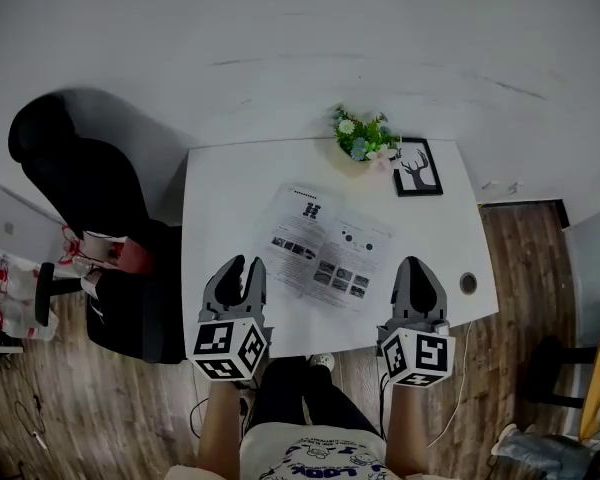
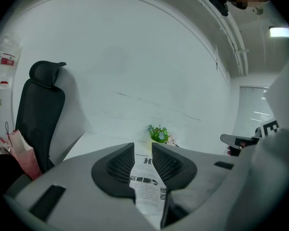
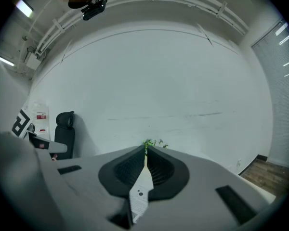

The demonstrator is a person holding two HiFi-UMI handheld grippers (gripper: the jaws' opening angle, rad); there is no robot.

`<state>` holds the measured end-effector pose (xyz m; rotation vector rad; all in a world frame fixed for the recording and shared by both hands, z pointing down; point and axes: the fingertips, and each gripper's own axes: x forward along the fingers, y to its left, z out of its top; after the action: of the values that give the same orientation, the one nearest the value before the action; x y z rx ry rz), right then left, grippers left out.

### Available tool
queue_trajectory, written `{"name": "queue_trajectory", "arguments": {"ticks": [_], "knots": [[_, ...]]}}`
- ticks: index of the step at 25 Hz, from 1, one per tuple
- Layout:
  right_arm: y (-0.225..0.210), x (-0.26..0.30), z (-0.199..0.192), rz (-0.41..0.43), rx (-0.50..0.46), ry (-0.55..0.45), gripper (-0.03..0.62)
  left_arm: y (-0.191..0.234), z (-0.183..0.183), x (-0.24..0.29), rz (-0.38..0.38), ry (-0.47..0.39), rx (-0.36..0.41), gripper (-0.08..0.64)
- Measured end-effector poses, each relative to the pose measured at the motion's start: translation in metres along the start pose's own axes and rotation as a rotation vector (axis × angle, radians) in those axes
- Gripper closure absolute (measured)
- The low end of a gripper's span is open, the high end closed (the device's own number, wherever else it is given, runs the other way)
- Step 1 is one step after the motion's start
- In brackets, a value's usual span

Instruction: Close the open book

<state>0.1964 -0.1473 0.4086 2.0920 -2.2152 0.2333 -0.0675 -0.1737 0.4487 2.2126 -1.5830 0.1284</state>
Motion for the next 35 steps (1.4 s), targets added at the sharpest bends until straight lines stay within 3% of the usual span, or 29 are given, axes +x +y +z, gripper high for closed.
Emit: {"name": "queue_trajectory", "arguments": {"ticks": [4, 7, 18, 24, 29, 35], "knots": [[0.011, 0.006, -0.011, 0.022, -0.005, 0.021, 0.563, 0.014, -0.021, 0.000, 0.022, 0.045, -0.035, 0.460], [0.018, 0.010, -0.017, 0.037, -0.011, 0.033, 0.563, 0.022, -0.039, 0.000, 0.018, 0.073, -0.106, 0.460], [0.037, 0.013, -0.035, 0.066, -0.029, 0.069, 0.563, 0.044, -0.109, 0.004, -0.017, 0.156, -0.541, 0.460], [0.040, 0.014, -0.040, 0.065, -0.057, 0.079, 0.563, 0.049, -0.139, 0.013, -0.054, 0.169, -0.832, 0.449], [0.039, 0.014, -0.041, 0.060, -0.055, 0.082, 0.563, 0.054, -0.159, 0.021, -0.057, 0.182, -0.976, 0.400], [0.035, 0.012, -0.039, 0.050, -0.056, 0.081, 0.563, 0.062, -0.180, 0.031, -0.030, 0.211, -1.063, 0.382]]}}
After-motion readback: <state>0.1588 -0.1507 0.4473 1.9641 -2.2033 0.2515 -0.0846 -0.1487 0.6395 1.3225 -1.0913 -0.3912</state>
